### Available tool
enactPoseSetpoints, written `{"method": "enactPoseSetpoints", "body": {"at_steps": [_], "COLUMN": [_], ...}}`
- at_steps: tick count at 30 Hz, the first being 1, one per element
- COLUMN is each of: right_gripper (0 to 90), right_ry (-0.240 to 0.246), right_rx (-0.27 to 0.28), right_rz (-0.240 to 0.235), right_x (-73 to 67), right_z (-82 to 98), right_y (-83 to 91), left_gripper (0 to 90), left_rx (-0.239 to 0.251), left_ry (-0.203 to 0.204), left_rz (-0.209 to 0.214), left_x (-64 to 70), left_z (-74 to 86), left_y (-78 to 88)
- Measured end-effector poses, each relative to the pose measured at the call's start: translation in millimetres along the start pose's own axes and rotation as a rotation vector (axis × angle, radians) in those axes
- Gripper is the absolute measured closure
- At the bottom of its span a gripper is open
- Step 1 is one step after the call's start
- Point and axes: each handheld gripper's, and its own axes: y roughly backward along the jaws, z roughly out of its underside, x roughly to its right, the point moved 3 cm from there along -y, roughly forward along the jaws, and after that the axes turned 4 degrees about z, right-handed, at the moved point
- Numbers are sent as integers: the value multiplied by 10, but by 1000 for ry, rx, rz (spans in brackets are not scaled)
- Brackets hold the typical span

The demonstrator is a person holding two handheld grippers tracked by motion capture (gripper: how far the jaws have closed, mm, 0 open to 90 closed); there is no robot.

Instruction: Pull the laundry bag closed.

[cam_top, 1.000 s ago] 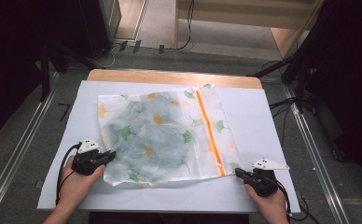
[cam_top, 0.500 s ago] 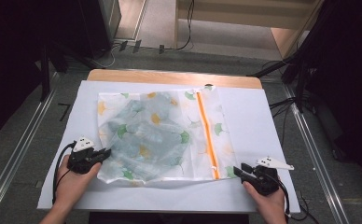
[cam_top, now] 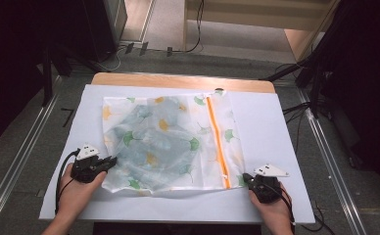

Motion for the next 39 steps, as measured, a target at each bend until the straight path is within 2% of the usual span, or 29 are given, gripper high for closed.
{"method": "enactPoseSetpoints", "body": {"at_steps": [4, 6, 12, 19, 24, 26, 28, 30, 31, 32, 33, 34, 37, 39], "right_gripper": [900, 900, 900, 900, 900, 900, 895, 744, 684, 651, 606, 560, 507, 478], "right_ry": [-18, -28, 9, 21, 21, 17, 5, -13, -19, -28, -26, -29, -40, -48], "right_rx": [-9, -14, -43, -55, -62, -64, -53, -24, -5, 12, 37, 62, 111, 125], "right_rz": [-84, -103, -141, -159, -171, -171, -166, -181, -176, -173, -174, -170, -161, -185], "right_x": [35, 24, -54, -161, -162, -155, -138, -124, -115, -109, -101, -96, -87, -90], "right_z": [9, 36, 103, 158, 166, 166, 173, 172, 161, 145, 123, 100, 44, 15], "right_y": [17, 49, 142, 210, 224, 228, 238, 255, 264, 278, 291, 305, 314, 300], "left_gripper": [852, 852, 853, 867, 866, 852, 783, 651, 578, 514, 489, 488, 514, 619], "left_rx": [1, 4, 8, 8, 11, 19, 48, 91, 115, 135, 153, 168, 196, 192], "left_ry": [-1, 0, 26, 24, 25, 26, 32, 43, 47, 50, 52, 53, 33, 15], "left_rz": [-6, -11, -18, -29, -30, -21, -9, -13, -28, -40, -45, -46, -45, -19], "left_x": [-3, -12, -90, -119, -113, -113, -125, -131, -123, -112, -99, -79, 16, 100], "left_z": [-2, -3, -31, -37, -14, -2, 4, -4, -15, -27, -38, -47, -66, -75], "left_y": [9, 13, 1, 46, 80, 102, 142, 194, 227, 262, 298, 334, 386, 375]}}
